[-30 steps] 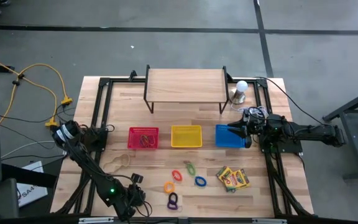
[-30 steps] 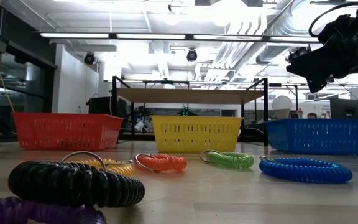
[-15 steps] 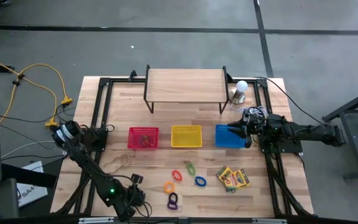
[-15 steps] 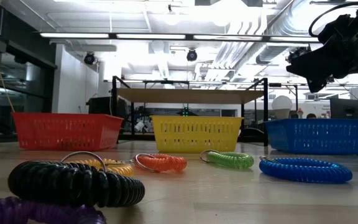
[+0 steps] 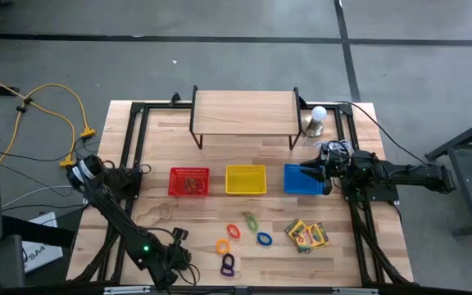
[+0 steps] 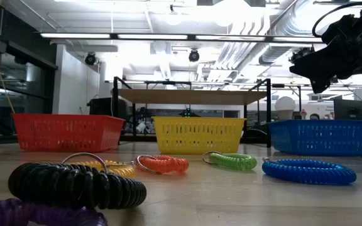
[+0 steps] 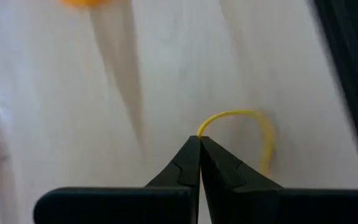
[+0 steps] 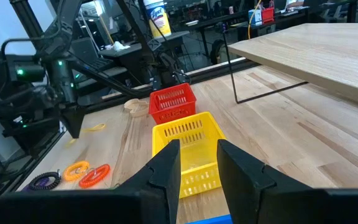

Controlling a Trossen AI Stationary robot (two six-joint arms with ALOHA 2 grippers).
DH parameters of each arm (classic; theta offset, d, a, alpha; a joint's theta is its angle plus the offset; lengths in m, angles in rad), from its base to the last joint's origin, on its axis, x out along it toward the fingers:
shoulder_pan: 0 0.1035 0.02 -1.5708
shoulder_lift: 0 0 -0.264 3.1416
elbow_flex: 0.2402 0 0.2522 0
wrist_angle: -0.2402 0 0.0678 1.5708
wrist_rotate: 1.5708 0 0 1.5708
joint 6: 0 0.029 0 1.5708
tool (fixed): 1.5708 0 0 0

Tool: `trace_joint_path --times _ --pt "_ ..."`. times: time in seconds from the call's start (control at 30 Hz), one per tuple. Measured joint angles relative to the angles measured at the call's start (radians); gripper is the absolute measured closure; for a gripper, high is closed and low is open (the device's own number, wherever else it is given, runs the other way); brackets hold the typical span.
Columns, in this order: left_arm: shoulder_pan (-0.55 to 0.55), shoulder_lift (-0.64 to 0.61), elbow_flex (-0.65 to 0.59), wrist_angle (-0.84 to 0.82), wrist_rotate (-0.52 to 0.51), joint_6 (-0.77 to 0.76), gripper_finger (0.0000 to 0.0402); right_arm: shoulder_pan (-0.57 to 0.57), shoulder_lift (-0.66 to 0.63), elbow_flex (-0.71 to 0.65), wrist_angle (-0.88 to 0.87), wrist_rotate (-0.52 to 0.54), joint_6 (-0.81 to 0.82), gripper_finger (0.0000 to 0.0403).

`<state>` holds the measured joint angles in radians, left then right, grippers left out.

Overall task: Pick & Place Office Desk Supplies
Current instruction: Put the yellow rubber band into the red bin

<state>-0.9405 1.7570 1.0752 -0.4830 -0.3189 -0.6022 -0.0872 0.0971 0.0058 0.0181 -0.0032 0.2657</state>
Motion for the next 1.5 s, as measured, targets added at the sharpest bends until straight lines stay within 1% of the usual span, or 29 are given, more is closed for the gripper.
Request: trace_joint_path --times 0.2,0.37,0.47,0.53,0.77,0.97,1.1,1.27,1.5 --pt "0.000 -0.062 0.000 -0.022 -0.053 0.001 0.0401 0.000 0.000 0.000 0.000 0.000 0.000 0.0309" --pt "0.000 -0.071 0.000 -0.035 -0.057 0.001 0.0401 0.000 0.000 0.000 0.000 0.000 0.000 0.0309" --pt "0.000 -0.075 0.000 -0.051 -0.089 0.001 0.0401 0.000 0.000 0.000 0.000 0.000 0.000 0.0309" --pt "-0.003 -0.086 0.000 -0.069 -0.135 -0.002 0.0401 0.000 0.000 0.000 0.000 0.000 0.000 0.0309" --pt "-0.018 -0.133 0.001 -0.176 -0.347 -0.012 0.0401 0.000 0.000 0.000 0.000 0.000 0.000 0.0309" --pt "-0.009 -0.206 0.001 -0.299 -0.460 -0.011 0.0401 0.000 0.000 0.000 0.000 0.000 0.000 0.0309" --pt "0.020 -0.283 0.001 -0.384 -0.526 0.004 0.0401 0.000 0.000 0.000 0.000 0.000 0.000 0.0309" --pt "0.093 -0.389 0.002 -0.478 -0.602 0.011 0.0401 0.000 0.000 0.000 0.000 0.000 0.000 0.0309" --pt "0.248 -0.515 0.002 -0.489 -0.655 0.165 0.0401 0.000 0.000 0.000 0.000 0.000 0.000 0.0309"
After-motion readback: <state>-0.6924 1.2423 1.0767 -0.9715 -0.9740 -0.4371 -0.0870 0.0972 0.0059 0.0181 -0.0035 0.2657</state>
